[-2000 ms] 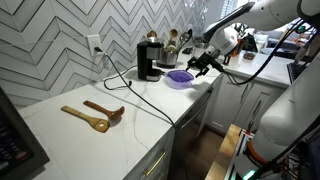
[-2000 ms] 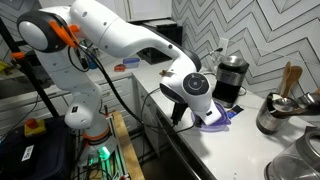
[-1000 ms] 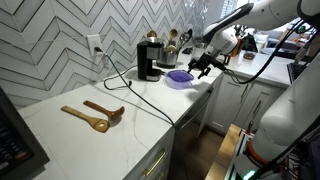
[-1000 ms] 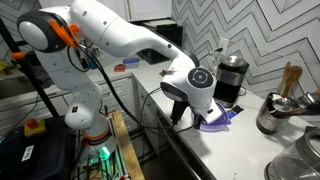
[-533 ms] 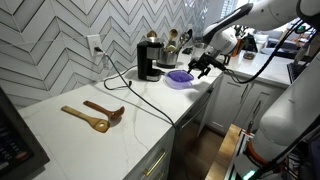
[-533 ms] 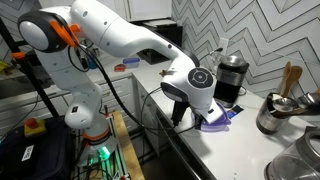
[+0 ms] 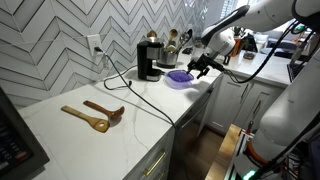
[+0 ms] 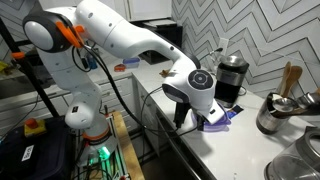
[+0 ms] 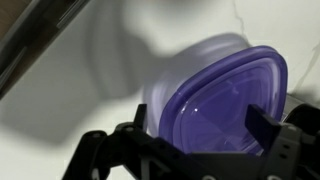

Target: Put the blue lid on the clear bowl on the right

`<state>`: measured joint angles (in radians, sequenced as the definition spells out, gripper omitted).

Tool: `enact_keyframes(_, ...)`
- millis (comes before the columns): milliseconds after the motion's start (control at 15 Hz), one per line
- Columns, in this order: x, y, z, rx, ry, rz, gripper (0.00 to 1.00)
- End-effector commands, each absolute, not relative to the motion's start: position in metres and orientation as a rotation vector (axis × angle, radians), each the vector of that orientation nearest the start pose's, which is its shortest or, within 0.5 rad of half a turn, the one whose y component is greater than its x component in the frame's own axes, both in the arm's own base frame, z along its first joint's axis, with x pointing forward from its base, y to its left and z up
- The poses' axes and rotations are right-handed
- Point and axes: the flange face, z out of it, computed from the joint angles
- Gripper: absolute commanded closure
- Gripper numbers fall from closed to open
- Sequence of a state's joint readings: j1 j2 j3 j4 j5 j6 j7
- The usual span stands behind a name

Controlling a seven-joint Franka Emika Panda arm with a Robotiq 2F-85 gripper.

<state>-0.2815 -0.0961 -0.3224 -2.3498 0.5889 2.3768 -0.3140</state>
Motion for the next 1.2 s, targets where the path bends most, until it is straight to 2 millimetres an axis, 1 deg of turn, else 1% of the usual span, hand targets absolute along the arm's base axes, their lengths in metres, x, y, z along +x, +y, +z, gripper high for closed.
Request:
enact_keyframes(0,0.427,-0.282,0.377,-2.569,0.908,-0.478,0.0)
enact_keyframes(400,0.435,-0.28,0.374,-2.542,0.885,-0.51,0.0)
enact_keyframes(733,0.437,-0.278,0.372,-2.531,0.874,-0.511,0.0)
enact_keyframes(1133,0.439,-0.275,0.377,-2.535,0.851,-0.519,0.0)
